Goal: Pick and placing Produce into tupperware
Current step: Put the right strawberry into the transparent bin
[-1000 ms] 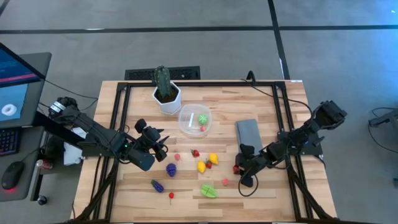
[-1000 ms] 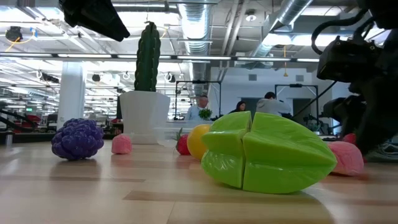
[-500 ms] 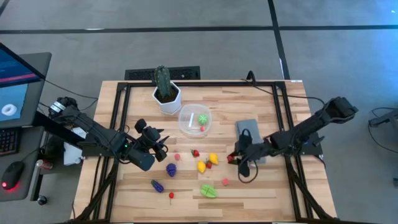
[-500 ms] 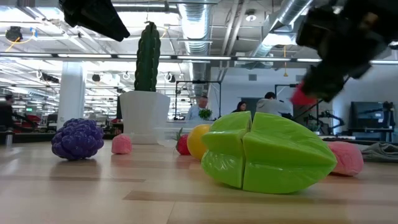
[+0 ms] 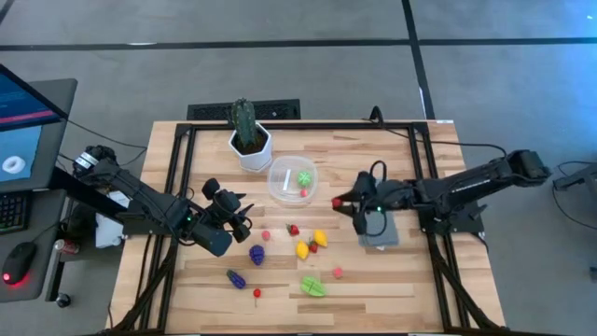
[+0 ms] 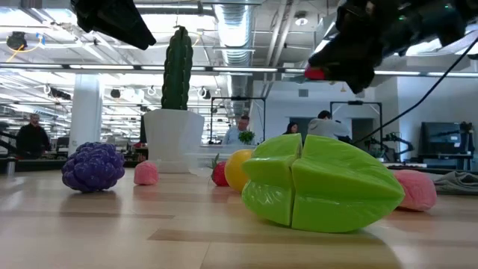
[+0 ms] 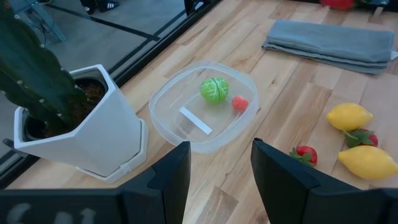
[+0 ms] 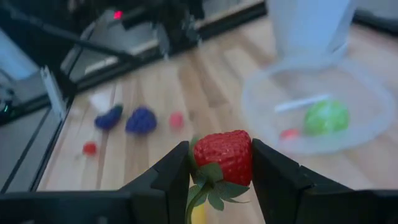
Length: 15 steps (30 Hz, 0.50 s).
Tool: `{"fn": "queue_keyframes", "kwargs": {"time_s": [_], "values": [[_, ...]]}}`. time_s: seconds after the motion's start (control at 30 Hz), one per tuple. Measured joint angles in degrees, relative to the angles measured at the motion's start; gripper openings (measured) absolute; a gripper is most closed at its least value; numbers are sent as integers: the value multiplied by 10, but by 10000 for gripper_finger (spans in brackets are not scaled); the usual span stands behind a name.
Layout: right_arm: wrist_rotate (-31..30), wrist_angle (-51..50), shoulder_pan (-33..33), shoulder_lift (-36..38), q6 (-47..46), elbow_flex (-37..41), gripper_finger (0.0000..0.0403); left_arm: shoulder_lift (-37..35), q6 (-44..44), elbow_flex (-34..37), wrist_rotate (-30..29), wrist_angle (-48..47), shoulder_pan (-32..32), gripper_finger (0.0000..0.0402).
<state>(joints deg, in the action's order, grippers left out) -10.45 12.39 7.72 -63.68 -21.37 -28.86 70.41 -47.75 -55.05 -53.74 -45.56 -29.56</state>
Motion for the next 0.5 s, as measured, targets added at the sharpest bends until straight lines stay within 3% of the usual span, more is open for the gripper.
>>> {"fn": "queue_keyframes", "kwargs": {"time_s": [0.5], "values": [[17,60,-80,-5,40,0,177,0,1,0,-16,0,0,160]]}}
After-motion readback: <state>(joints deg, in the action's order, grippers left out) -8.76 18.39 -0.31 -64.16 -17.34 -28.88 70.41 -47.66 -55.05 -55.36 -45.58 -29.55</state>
